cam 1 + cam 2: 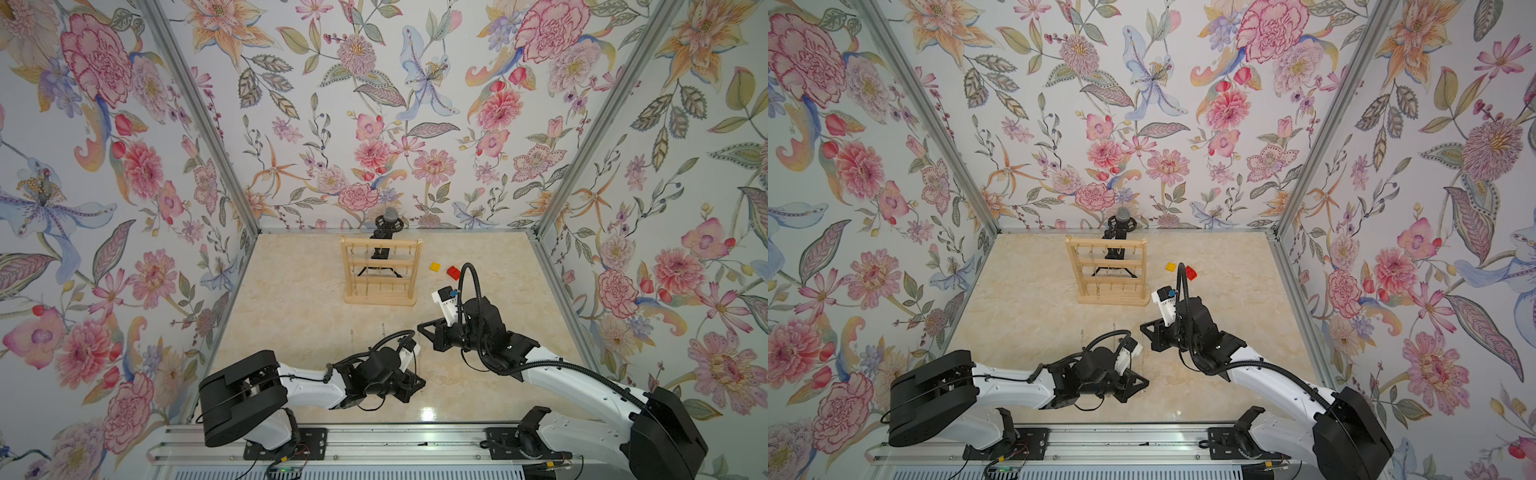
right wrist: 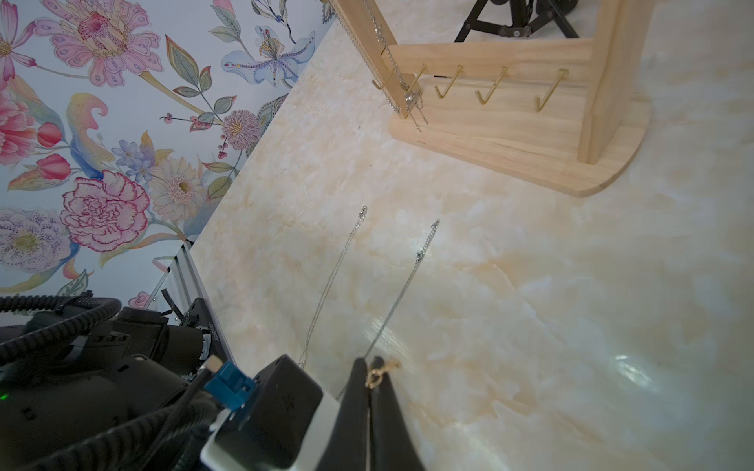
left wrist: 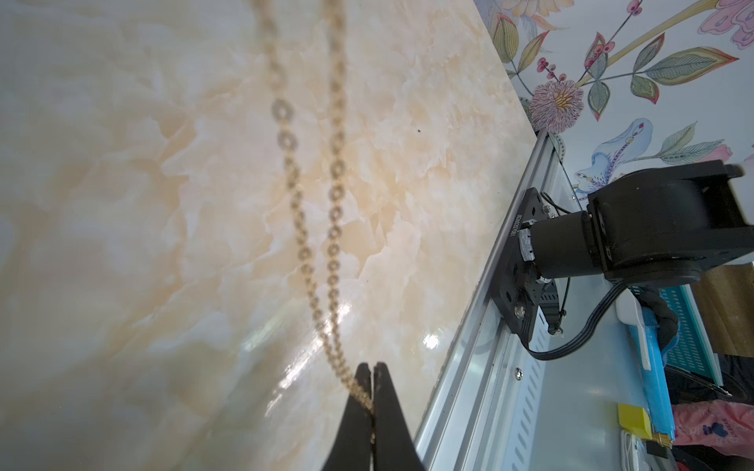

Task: Take the necklace off the jewelry display stand
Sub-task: Place the necklace at the center of the board.

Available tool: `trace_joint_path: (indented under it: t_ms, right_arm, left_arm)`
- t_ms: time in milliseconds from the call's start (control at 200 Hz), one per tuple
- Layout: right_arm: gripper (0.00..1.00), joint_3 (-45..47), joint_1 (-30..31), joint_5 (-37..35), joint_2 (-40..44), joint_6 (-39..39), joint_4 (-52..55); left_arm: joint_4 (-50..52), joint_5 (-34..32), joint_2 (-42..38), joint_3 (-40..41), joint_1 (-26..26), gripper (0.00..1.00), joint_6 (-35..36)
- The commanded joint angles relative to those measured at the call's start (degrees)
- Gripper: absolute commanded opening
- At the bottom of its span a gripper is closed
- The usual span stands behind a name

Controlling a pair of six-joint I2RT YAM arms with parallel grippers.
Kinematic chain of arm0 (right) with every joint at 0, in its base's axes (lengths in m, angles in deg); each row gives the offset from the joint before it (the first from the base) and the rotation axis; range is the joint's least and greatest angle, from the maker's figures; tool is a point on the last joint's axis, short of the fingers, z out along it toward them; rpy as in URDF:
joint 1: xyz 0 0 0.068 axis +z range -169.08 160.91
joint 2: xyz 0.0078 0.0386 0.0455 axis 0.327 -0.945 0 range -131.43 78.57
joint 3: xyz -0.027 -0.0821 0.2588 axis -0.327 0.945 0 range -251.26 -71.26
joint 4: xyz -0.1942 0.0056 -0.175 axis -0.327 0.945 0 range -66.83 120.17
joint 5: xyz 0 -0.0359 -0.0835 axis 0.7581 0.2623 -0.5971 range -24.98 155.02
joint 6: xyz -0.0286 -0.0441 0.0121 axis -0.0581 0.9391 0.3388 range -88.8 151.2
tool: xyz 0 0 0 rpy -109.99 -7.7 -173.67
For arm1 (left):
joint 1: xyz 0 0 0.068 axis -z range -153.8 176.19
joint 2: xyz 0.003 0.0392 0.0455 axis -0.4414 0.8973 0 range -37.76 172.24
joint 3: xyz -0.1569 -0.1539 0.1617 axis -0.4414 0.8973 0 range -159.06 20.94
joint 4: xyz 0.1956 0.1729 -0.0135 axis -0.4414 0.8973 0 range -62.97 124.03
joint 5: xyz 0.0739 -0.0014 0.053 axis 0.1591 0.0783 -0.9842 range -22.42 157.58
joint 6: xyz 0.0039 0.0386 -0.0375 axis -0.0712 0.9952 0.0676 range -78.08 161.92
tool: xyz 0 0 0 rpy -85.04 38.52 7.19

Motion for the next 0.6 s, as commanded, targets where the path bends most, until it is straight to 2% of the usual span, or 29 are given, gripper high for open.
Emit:
trace_joint_path:
  t_ms: [0, 595]
  right_arm:
    - [0.0, 0.9, 0.9, -0.1, -2.0, -1.7, -5.1]
    - [0.0, 0.9, 2.2, -1.3, -11.7, -2.9, -9.3]
  left_arm:
    - [1.5, -2.2, -0.5, 1.6, 1.5, 0.02, -2.4]
    - [5.4, -2.7, 1.3, 2.2, 2.2, 0.03, -4.1]
